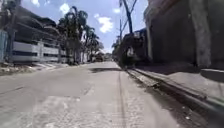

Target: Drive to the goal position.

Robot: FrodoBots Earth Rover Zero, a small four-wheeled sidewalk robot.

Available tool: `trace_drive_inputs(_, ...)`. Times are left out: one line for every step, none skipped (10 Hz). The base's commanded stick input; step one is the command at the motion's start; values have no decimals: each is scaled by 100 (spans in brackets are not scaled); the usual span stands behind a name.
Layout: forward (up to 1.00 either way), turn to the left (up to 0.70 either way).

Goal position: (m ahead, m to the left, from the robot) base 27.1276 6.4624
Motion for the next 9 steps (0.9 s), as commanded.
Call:
trace_drive_inputs(100, 0)
trace_drive_inputs(100, 0)
trace_drive_inputs(100, 0)
trace_drive_inputs(100, 0)
trace_drive_inputs(100, 0)
trace_drive_inputs(100, 0)
trace_drive_inputs(100, 0)
trace_drive_inputs(100, -6)
trace_drive_inputs(100, -20)
